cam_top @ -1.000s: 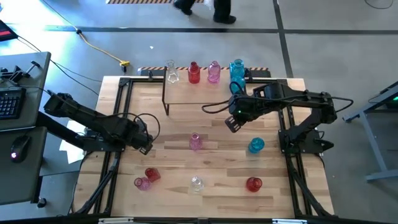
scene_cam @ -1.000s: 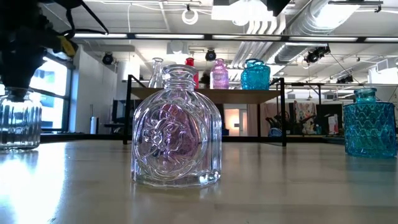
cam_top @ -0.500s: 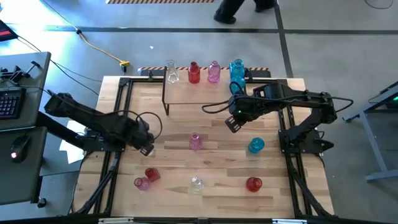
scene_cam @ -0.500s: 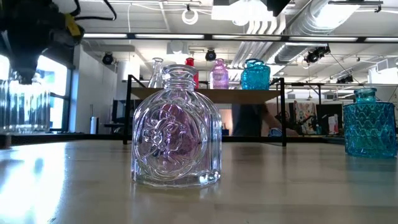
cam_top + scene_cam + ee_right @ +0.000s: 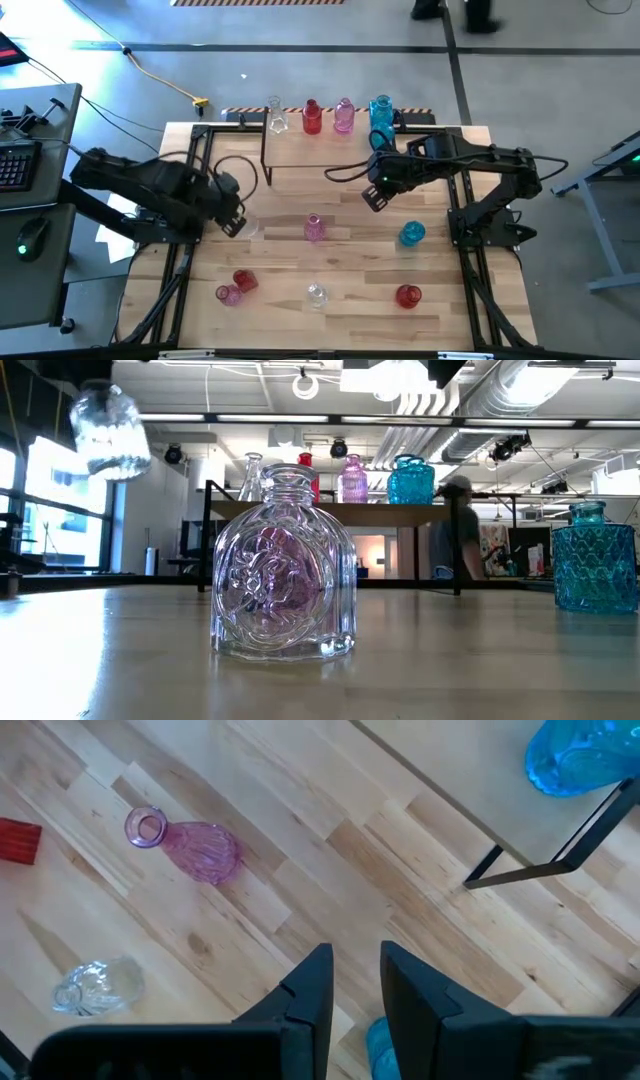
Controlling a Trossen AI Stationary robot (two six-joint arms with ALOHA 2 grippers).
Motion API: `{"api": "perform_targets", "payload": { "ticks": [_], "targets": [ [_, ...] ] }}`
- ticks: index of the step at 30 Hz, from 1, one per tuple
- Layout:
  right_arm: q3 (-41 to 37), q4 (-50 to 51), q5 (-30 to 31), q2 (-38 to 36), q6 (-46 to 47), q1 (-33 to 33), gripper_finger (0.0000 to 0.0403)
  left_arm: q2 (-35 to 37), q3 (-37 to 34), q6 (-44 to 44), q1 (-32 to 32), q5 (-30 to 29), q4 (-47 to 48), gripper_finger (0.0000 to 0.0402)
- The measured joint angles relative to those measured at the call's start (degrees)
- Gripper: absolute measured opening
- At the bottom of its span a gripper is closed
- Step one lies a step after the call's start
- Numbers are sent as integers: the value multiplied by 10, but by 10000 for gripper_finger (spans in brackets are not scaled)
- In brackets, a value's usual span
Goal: Sort vases onto shelf
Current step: Put the left transparent vase on the shelf aligned with the other transparent vase
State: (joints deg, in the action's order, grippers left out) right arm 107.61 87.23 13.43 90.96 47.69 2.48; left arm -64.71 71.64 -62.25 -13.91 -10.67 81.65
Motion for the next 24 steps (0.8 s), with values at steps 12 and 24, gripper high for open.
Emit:
{"api": "perform_targets", "payload": {
  "ticks": [12,24],
  "targets": [
    [0,0,5,0,-17,-23,67,0,108,145,122,-57,-9,26],
    [0,0,5,0,-49,-59,67,0,132,295,271,-45,-95,29]
  ]
}}
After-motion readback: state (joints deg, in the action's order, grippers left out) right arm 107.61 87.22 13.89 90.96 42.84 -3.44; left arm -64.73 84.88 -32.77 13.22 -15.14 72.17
